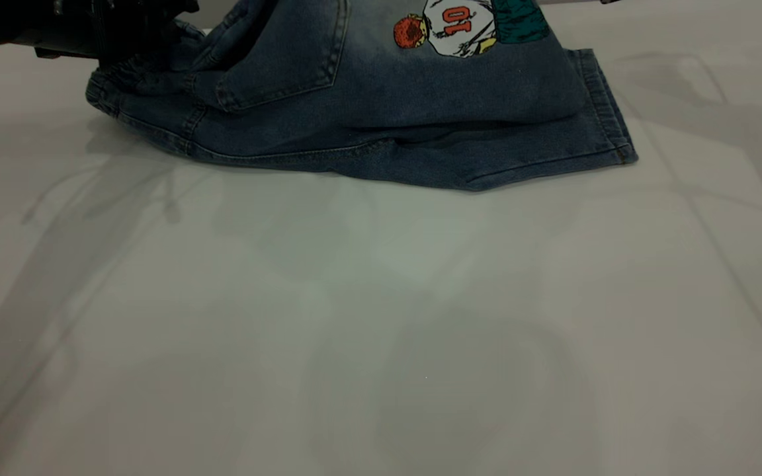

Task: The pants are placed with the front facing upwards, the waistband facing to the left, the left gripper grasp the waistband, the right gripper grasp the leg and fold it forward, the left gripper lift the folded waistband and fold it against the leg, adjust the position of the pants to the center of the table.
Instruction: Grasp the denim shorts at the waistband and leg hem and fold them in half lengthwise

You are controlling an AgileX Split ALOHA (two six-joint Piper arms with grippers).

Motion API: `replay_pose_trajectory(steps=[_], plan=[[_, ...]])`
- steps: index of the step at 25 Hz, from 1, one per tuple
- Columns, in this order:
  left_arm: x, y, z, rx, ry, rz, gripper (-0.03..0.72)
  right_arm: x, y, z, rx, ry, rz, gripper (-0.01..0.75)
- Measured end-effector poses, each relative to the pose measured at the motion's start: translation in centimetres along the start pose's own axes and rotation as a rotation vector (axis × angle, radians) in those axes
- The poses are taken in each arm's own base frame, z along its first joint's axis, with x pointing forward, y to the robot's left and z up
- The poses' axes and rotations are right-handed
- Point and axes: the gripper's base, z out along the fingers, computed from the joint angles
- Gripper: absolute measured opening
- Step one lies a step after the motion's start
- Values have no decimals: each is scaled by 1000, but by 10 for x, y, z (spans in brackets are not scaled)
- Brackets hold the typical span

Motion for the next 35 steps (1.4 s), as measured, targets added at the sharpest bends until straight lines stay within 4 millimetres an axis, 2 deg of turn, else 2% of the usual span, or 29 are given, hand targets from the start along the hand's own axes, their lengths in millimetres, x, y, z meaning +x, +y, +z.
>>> replay_pose_trajectory(steps=[3,6,8,15,18,24,29,32,35], plan=[[0,0,0,0,1,23,123,-3,1,-3,6,-10,2,505],[-1,0,0,3,-7,58,130,-5,3,-5,5,-17,-1,520],[-2,-1,0,10,-27,87,162,-5,3,-5,5,-15,4,520],[-7,-3,0,28,-74,92,436,-4,4,-5,-11,-4,2,520],[-6,-3,0,27,-65,55,503,-3,5,-5,-19,1,2,520],[-7,-2,-7,-15,22,-67,524,1,11,-5,-78,42,37,520],[-27,-4,-30,-66,81,-69,526,5,17,-5,-136,84,38,520],[-38,12,-44,-133,128,-96,526,6,24,-1,-145,94,27,520],[-39,30,-53,-204,194,-147,526,8,31,4,-141,106,2,520]])
